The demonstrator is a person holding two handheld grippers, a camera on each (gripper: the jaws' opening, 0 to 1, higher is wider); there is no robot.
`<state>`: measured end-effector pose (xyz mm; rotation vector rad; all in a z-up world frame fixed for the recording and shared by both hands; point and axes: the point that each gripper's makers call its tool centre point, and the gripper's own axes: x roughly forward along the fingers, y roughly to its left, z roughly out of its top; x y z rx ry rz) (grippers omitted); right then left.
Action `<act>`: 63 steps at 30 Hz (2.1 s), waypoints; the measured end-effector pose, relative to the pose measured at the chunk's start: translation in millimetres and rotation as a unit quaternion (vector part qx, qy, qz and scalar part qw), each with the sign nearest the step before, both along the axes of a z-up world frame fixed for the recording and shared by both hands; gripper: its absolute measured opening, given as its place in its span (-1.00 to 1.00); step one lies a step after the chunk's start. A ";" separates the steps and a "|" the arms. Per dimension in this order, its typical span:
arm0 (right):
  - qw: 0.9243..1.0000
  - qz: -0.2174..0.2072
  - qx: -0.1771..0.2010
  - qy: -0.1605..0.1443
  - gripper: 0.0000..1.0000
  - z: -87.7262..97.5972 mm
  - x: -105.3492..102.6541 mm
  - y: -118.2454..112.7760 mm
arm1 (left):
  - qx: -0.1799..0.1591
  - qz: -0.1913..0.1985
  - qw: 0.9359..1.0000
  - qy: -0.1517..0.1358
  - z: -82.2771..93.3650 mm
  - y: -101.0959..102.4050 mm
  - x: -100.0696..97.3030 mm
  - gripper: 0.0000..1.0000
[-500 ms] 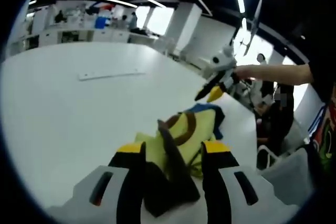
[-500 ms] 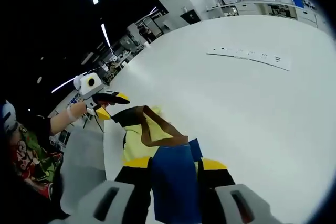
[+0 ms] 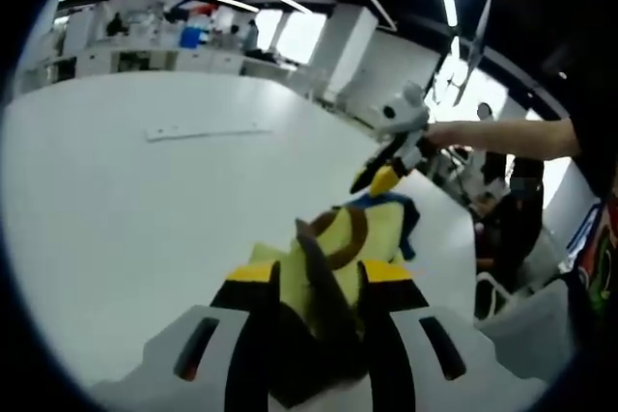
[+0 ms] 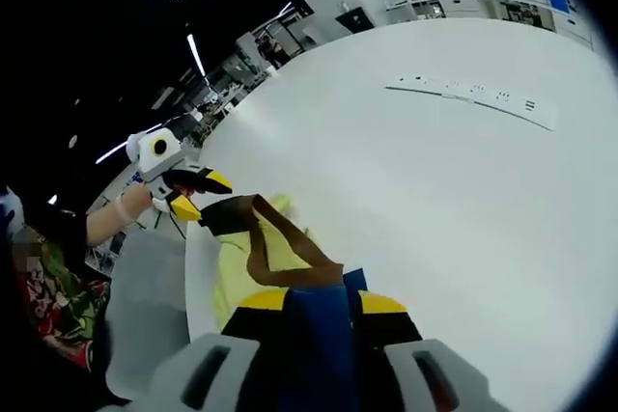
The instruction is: Fold the garment on the visible template until the final outline fits inside the template.
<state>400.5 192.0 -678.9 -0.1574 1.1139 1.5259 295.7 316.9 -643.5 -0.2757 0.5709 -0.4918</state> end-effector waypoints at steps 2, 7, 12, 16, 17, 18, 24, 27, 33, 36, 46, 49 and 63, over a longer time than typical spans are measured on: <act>1.000 0.000 -0.001 0.003 -0.59 -2.8 -0.2 1.6 | -0.001 0.000 1.000 0.001 -0.5 0.1 -0.4 -0.44; 1.000 0.000 -0.013 0.004 -0.67 -12.1 0.4 1.9 | 0.004 -0.003 1.000 0.007 -5.1 -1.8 -1.2 -0.47; 1.000 -0.003 -0.015 0.006 -0.73 -14.2 0.8 1.9 | 0.004 -0.007 1.000 0.014 -10.3 -4.6 -1.6 -0.48; 1.000 -0.001 -0.022 0.015 -0.72 -17.4 -0.7 -1.1 | 0.001 -0.009 1.000 0.017 -12.7 -7.0 -1.2 -0.51; 1.000 0.000 -0.023 0.016 -0.72 -17.8 -1.4 -1.8 | 0.001 -0.010 1.000 0.018 -13.2 -7.3 -1.3 -0.52; 0.999 0.001 -0.024 0.023 -0.73 -18.0 -3.6 -3.0 | 0.001 -0.010 1.000 0.019 -14.0 -7.8 -1.4 -0.52; 0.999 0.000 -0.021 0.034 -0.87 -17.9 -8.7 -5.6 | -0.004 -0.005 1.000 0.023 -17.0 -6.9 -1.8 -0.64; 0.999 -0.002 -0.019 0.034 -0.91 -17.4 -9.5 -7.7 | 0.000 0.001 1.000 0.016 -15.6 -4.7 -1.0 -0.64; 0.999 -0.004 -0.013 0.029 -1.00 -15.1 -7.1 -11.4 | -0.006 0.012 1.000 0.012 -12.7 -0.5 -0.9 -0.91; 1.000 -0.008 -0.009 0.029 -0.94 -13.8 -4.1 -11.8 | -0.011 0.014 1.000 0.010 -10.4 0.0 -1.1 -1.00; 0.999 -0.009 -0.017 0.042 -0.58 -19.4 -4.4 -11.9 | -0.019 0.018 0.999 0.017 -9.1 0.8 -3.0 -1.00; 0.999 -0.001 -0.023 0.048 -0.55 -19.7 -9.2 -15.2 | -0.018 0.023 0.999 0.019 -9.4 3.3 -4.0 -1.00; 0.998 0.000 -0.019 0.054 -0.94 -16.8 -10.5 -18.4 | -0.017 0.031 0.999 0.021 -8.7 8.6 -4.6 -1.00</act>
